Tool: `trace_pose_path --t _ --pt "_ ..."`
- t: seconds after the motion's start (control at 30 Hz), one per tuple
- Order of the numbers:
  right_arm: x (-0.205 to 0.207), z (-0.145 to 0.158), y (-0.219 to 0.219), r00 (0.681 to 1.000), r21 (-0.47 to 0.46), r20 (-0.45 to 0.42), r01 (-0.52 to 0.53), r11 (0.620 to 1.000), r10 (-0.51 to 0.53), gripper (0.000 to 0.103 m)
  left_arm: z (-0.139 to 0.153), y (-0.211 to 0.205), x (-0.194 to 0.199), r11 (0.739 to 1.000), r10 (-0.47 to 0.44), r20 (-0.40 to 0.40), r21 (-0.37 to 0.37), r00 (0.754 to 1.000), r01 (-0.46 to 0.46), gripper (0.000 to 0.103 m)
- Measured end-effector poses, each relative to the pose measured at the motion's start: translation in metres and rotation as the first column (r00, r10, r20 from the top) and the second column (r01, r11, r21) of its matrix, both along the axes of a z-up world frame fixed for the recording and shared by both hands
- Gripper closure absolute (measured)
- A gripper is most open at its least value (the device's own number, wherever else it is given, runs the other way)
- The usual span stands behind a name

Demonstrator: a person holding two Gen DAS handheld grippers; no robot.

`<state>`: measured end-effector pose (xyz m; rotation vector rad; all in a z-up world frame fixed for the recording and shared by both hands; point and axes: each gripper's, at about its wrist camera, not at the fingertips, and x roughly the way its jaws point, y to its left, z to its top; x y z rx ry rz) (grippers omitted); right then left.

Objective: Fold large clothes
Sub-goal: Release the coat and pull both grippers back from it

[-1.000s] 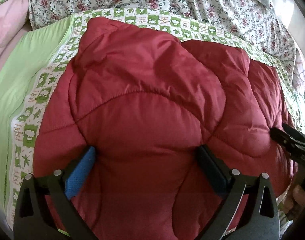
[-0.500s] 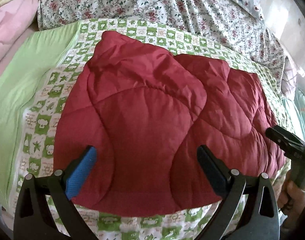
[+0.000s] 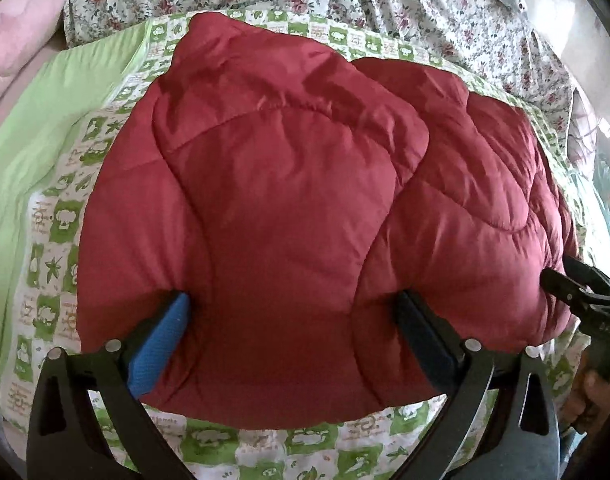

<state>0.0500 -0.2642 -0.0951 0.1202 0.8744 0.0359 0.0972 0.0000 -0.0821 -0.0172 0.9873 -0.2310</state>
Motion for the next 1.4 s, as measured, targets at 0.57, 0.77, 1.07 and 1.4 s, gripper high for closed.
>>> trace_pose_path --t 0.57,0.77,1.07,1.4 --pt "0.053 0.01 -0.016 0.998 0.034 -0.054 -0.037 0.999 0.039 0.004 0.011 -0.01 0.04 0.998 -0.033 -0.038 0.05 0.999 0.035 0.0" --pt "0.057 0.008 -0.014 0.996 0.027 -0.069 -0.06 0.998 0.062 0.002 0.006 -0.014 0.053 0.995 -0.074 -0.056 0.057 0.996 0.078 0.0" --pt "0.031 0.039 -0.014 0.999 0.05 -0.011 -0.051 0.997 0.051 0.006 0.021 -0.007 0.035 0.996 -0.061 -0.026 0.061 0.998 0.063 0.0" --pt "-0.026 0.056 0.007 0.988 0.011 -0.021 -0.155 0.988 0.155 0.004 0.042 0.003 -0.024 0.991 -0.089 0.04 0.109 0.995 0.084 0.0"
